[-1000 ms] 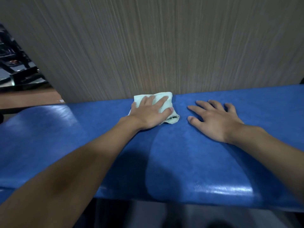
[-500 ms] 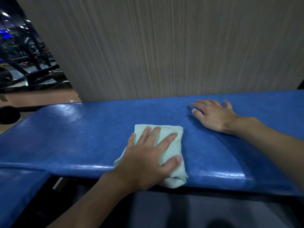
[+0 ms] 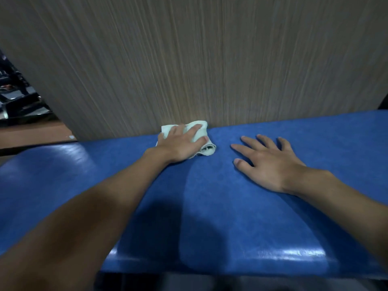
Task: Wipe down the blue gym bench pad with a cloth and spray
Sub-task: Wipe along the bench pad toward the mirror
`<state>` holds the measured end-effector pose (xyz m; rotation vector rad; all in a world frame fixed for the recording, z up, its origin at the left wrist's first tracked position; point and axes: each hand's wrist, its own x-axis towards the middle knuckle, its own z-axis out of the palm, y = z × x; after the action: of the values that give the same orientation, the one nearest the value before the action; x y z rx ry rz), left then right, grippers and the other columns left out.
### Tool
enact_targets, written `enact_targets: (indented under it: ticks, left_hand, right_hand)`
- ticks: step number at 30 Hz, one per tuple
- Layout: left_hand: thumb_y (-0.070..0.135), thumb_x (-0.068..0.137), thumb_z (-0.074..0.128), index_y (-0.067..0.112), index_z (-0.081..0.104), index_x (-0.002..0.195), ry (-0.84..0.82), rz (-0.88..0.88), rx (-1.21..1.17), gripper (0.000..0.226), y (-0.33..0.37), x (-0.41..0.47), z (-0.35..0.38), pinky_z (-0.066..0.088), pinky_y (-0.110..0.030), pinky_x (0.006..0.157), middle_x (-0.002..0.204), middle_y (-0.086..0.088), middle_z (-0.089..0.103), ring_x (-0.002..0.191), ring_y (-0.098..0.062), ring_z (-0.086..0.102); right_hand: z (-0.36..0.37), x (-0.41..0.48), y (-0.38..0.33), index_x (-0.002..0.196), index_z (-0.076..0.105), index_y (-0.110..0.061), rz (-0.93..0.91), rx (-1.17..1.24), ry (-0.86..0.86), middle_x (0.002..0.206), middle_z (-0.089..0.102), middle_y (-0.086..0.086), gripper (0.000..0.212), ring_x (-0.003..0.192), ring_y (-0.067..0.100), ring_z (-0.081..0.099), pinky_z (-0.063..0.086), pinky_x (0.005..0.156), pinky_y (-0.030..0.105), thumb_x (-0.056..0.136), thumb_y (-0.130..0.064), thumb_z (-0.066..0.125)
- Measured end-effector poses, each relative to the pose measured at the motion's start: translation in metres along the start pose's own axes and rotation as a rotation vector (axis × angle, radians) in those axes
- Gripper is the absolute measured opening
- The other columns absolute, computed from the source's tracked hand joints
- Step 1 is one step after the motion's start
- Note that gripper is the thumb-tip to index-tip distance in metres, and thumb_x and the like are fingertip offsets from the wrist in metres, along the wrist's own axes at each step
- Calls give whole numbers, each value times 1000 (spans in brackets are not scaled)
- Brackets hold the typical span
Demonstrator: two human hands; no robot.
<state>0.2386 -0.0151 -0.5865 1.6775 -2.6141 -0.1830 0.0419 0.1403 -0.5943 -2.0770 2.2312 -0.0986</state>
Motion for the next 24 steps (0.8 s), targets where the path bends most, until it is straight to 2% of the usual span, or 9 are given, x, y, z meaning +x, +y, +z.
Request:
enact_targets:
  ticks: [2, 6, 11, 15, 20, 22, 24]
  left_hand:
    - [75, 89, 19, 52, 12, 151, 13, -4, 6, 67, 0, 8, 0, 5, -52, 118, 160, 3, 18, 149, -17, 9]
    - [75, 87, 16, 51, 8, 152, 11, 11, 18, 70, -2, -7, 4, 1, -54, 119, 166, 3, 8, 152, -16, 1]
    - [80, 70, 3, 53, 4, 152, -4, 99, 13, 86, 5, -71, 8, 3, -53, 120, 165, 8, 4, 152, -15, -2]
    - [78, 81, 9, 57, -3, 150, -18, 138, 14, 73, 5, -133, 10, -3, -51, 121, 166, 9, -2, 152, -12, -9]
    - [77, 68, -4, 58, -11, 148, -14, 146, 70, 82, 7, -202, 11, -3, -49, 121, 166, 11, -8, 151, -12, -14]
    - [75, 69, -4, 57, -16, 146, 14, 144, 134, 80, 7, -216, 14, 0, -49, 121, 166, 10, -8, 151, -13, -11]
    - [75, 70, -3, 57, -15, 146, 26, 144, 124, 79, 6, -217, 15, 1, -49, 121, 165, 10, -6, 151, -13, -11]
  right_hand:
    - [0, 0, 0, 153, 14, -46, 2, 10, 18, 166, 3, -12, 60, 152, 20, -2, -2, 119, 55, 95, -62, 12]
    - [-2, -1, -2, 153, 16, -47, 6, 31, 8, 165, 5, -13, 60, 152, 19, -2, -3, 119, 54, 95, -62, 14]
    - [-3, -3, -3, 153, 16, -47, 14, 48, 7, 165, 7, -13, 59, 152, 18, -1, -3, 119, 53, 95, -63, 15]
    - [-3, -6, -4, 153, 17, -46, 18, 52, 12, 166, 8, -12, 59, 152, 19, 1, -2, 120, 54, 97, -62, 15]
    - [-13, -7, -10, 150, 28, -40, 6, -46, 14, 162, 20, -8, 53, 149, 21, 14, 5, 116, 57, 99, -53, 19]
    - [-17, 0, -15, 148, 32, -36, 10, -15, 45, 160, 25, -8, 51, 148, 20, 17, 5, 117, 58, 99, -47, 26]
    - [-16, 5, -21, 151, 28, -36, 14, 59, 43, 162, 21, -9, 52, 150, 19, 13, 5, 119, 57, 100, -45, 28]
